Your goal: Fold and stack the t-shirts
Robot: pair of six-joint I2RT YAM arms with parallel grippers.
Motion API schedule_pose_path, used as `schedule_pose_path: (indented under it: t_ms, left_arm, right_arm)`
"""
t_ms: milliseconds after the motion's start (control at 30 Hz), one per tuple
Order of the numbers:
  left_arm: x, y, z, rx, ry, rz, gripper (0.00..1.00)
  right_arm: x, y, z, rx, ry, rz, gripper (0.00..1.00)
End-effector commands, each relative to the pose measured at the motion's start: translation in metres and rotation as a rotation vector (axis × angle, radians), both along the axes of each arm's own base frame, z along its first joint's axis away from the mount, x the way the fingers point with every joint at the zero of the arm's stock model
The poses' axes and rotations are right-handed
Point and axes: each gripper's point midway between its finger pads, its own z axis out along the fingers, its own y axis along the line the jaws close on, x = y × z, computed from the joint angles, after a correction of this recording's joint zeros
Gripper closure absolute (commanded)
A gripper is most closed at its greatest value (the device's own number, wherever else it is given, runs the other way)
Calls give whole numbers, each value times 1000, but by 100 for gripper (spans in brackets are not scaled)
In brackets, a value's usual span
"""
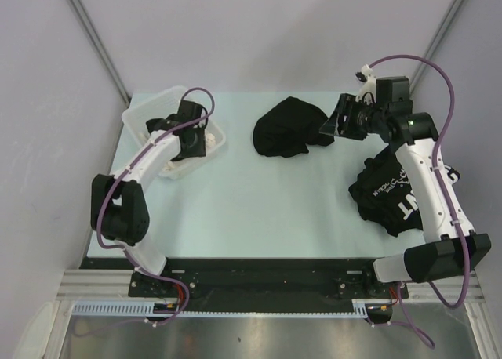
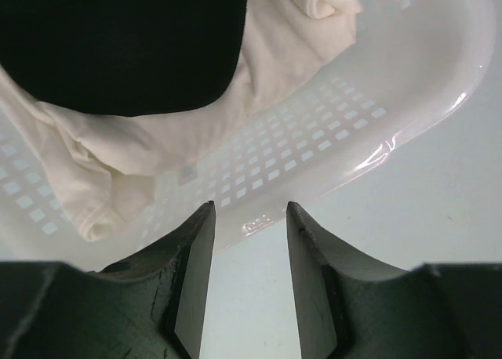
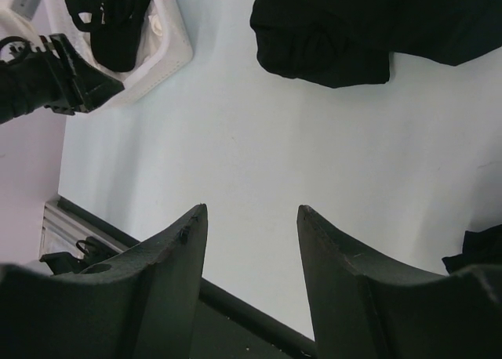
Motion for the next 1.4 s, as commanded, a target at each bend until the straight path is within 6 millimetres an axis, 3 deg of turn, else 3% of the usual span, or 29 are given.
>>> schedule_pose_path:
  t_ms: [0,233,467,667,700,900,1367]
  left_arm:
    - [10,-12,-3,12,-12,-51,53]
    - [7,-32,-11,78,10,-179,52]
    - [0,-19,-31,218,108,-226,54]
    - [-7,-11,-31,280,127,-216,67]
    - [-11,-9,-33,285,139,-204,75]
    - [-39,7,-51,324,227,-159,100]
    - [-94,25,-43,340,299,-151,100]
  right_arm:
    - [-11,-11,17,-17,-65,-17,46]
    - [-15,-21,16,-24,-66,-33,45]
    - [-14,-26,11,-25,-55,-35,45]
    - [-12,-25,6,-21,-44,-24,45]
    - [-12,-23,7,-13,-48,-20,46]
    - [-4,-20,6,7,-47,-12,45]
    - [15,-6,10,95,-54,5,45]
